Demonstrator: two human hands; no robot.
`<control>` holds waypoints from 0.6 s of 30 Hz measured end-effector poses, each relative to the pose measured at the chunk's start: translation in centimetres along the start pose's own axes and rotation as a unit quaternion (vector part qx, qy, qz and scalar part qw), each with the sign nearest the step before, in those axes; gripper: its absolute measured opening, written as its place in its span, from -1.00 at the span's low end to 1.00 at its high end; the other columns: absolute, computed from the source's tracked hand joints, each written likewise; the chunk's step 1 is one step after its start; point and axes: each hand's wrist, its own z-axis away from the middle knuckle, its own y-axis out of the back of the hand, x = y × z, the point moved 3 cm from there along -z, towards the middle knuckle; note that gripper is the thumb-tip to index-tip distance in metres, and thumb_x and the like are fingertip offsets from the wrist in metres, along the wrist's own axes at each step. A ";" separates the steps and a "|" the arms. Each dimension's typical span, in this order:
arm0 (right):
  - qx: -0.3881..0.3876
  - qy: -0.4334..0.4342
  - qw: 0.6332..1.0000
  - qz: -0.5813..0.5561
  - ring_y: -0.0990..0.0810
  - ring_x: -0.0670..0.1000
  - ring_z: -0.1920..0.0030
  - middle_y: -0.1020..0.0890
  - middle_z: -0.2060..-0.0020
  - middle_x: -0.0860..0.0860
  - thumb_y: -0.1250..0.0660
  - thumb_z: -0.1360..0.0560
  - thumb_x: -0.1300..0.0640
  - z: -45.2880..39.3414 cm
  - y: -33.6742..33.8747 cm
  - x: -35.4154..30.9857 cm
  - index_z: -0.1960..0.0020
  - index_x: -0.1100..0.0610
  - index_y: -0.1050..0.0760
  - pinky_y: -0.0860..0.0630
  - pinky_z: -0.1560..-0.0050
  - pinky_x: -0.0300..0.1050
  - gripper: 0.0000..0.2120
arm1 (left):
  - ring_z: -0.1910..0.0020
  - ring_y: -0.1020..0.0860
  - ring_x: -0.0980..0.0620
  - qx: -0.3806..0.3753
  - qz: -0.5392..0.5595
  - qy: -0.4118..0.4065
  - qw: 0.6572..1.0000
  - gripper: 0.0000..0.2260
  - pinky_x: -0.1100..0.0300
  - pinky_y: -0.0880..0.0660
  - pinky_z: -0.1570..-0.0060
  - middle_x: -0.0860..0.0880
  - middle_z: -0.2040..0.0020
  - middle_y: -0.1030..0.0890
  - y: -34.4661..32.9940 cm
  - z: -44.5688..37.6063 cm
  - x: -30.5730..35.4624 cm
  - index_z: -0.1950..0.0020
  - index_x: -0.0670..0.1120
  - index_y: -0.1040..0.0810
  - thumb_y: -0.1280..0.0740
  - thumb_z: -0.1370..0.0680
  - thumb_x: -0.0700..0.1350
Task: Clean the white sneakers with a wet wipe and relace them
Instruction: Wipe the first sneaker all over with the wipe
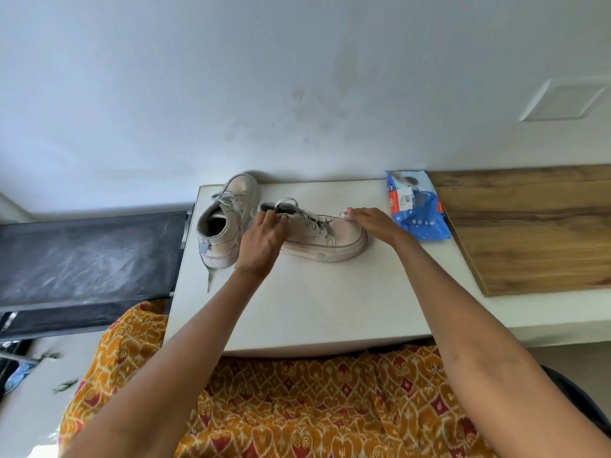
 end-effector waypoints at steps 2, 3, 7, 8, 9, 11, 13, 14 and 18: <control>0.027 -0.012 0.999 -0.037 -0.43 0.05 -0.30 -0.52 -0.26 0.06 -0.11 -0.60 -0.08 0.7 0.3 1.3 -0.30 0.14 -0.48 -0.30 -0.20 -0.16 -0.59 | 0.19 -0.49 -0.12 -0.008 -0.027 -0.003 1.000 -0.81 0.14 -0.40 0.49 -0.11 0.20 -0.48 0.4 -0.4 0.3 0.08 -0.15 -0.56 -0.50 -0.37 -0.23; 0.042 -0.011 0.998 -0.053 -0.44 0.04 -0.29 -0.53 -0.24 0.06 -0.13 -0.60 -0.05 1.0 0.4 1.9 -0.29 0.15 -0.48 -0.31 -0.20 -0.16 -0.60 | 0.20 -0.50 -0.11 -0.008 -0.036 -0.002 0.999 -0.80 0.15 -0.40 0.49 -0.11 0.21 -0.49 0.6 -0.4 0.5 0.11 -0.15 -0.56 -0.51 -0.35 -0.24; 0.150 0.008 0.987 -0.060 -0.57 0.07 -0.11 -0.64 -0.06 0.12 -0.23 -0.58 0.10 2.8 -0.1 4.0 -0.16 0.25 -0.57 -0.42 -0.04 -0.18 -0.71 | 0.22 -0.52 -0.11 -0.009 -0.052 0.005 0.999 -0.80 0.18 -0.38 0.53 -0.11 0.24 -0.49 1.0 -0.5 1.0 0.16 -0.15 -0.56 -0.53 -0.31 -0.25; 0.195 0.005 0.978 -0.067 -0.59 0.08 -0.08 -0.66 -0.03 0.15 -0.25 -0.57 0.12 3.4 -0.6 4.4 -0.14 0.27 -0.58 -0.42 0.02 -0.20 -0.72 | 0.22 -0.53 -0.11 -0.009 -0.055 0.005 0.998 -0.81 0.18 -0.38 0.54 -0.11 0.24 -0.50 1.0 -0.6 1.1 0.17 -0.14 -0.56 -0.53 -0.31 -0.26; 0.239 0.002 0.968 -0.080 -0.61 0.09 -0.05 -0.67 -0.01 0.16 -0.28 -0.56 0.11 4.1 -1.3 4.8 -0.13 0.28 -0.59 -0.42 0.06 -0.23 -0.72 | 0.22 -0.53 -0.11 -0.008 -0.056 0.005 0.998 -0.81 0.18 -0.38 0.54 -0.11 0.24 -0.50 1.0 -0.6 1.1 0.18 -0.14 -0.57 -0.53 -0.31 -0.27; 0.321 -0.018 0.941 -0.100 -0.64 0.09 0.01 -0.68 0.02 0.16 -0.31 -0.54 0.09 5.2 -3.3 5.2 -0.11 0.28 -0.60 -0.41 0.12 -0.26 -0.72 | 0.21 -0.53 -0.12 -0.005 -0.052 0.007 0.999 -0.82 0.17 -0.38 0.55 -0.11 0.24 -0.50 0.9 -0.7 1.2 0.20 -0.14 -0.56 -0.52 -0.31 -0.27; 0.385 -0.056 0.914 -0.118 -0.63 0.14 0.05 -0.68 0.06 0.18 -0.32 -0.53 0.08 6.1 -5.6 5.2 -0.09 0.26 -0.62 -0.40 0.16 -0.23 -0.73 | 0.20 -0.53 -0.13 -0.004 -0.047 0.010 0.999 -0.84 0.17 -0.38 0.55 -0.11 0.25 -0.50 0.8 -0.6 1.2 0.22 -0.14 -0.56 -0.51 -0.32 -0.27; 0.405 -0.077 0.902 -0.129 -0.62 0.15 0.08 -0.69 0.09 0.19 -0.32 -0.53 0.08 6.5 -6.8 5.1 -0.09 0.24 -0.62 -0.41 0.17 -0.20 -0.73 | 0.20 -0.53 -0.13 -0.004 -0.046 0.012 0.999 -0.84 0.17 -0.37 0.56 -0.11 0.25 -0.50 0.8 -0.6 1.3 0.23 -0.14 -0.56 -0.51 -0.32 -0.28; 0.457 -0.128 0.870 -0.135 -0.64 0.09 0.22 -0.70 0.18 0.13 -0.33 -0.51 0.06 7.6 -9.7 3.6 -0.03 0.12 -0.67 -0.38 0.22 -0.22 -0.80 | 0.18 -0.53 -0.16 0.004 -0.039 0.027 0.999 -0.83 0.17 -0.38 0.60 -0.13 0.24 -0.50 0.7 -0.6 1.4 0.22 -0.16 -0.54 -0.51 -0.31 -0.30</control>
